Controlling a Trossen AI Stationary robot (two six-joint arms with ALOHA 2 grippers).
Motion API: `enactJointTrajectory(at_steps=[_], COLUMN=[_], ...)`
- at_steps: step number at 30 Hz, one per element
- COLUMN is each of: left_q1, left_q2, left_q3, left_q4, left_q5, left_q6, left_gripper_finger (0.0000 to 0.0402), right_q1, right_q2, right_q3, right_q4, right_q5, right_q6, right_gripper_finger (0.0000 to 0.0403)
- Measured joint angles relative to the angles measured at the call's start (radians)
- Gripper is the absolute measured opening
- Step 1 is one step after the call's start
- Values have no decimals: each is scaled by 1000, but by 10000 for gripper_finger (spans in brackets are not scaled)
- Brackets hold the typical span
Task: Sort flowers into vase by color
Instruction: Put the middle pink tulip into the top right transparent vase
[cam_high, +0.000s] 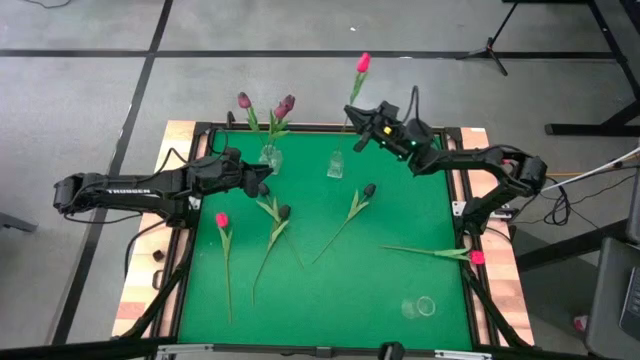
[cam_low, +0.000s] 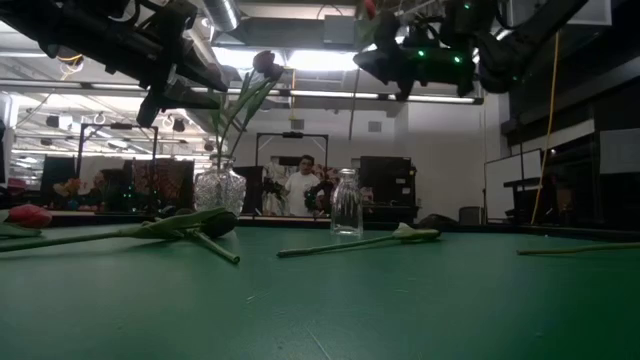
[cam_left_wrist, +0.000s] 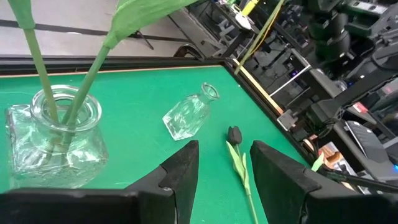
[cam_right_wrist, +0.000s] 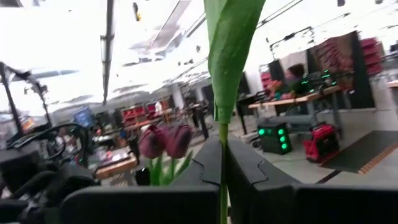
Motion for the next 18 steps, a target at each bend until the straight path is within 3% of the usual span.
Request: enactJointTrajectory(at_steps=[14, 18], left_q1=[0, 0], left_q2=[0, 0], left_q3=[0, 0], left_q4=[1, 1], left_q5=[-3, -5], left_q6=[-5, -4], left_gripper_finger=[143, 143], right_q1=[-17, -17], right_q2=[136, 147], right_q3=[-27, -27], right_q4=[187, 167], right_q5=[6, 5], right_q6=[18, 18], right_gripper_finger=[11, 12])
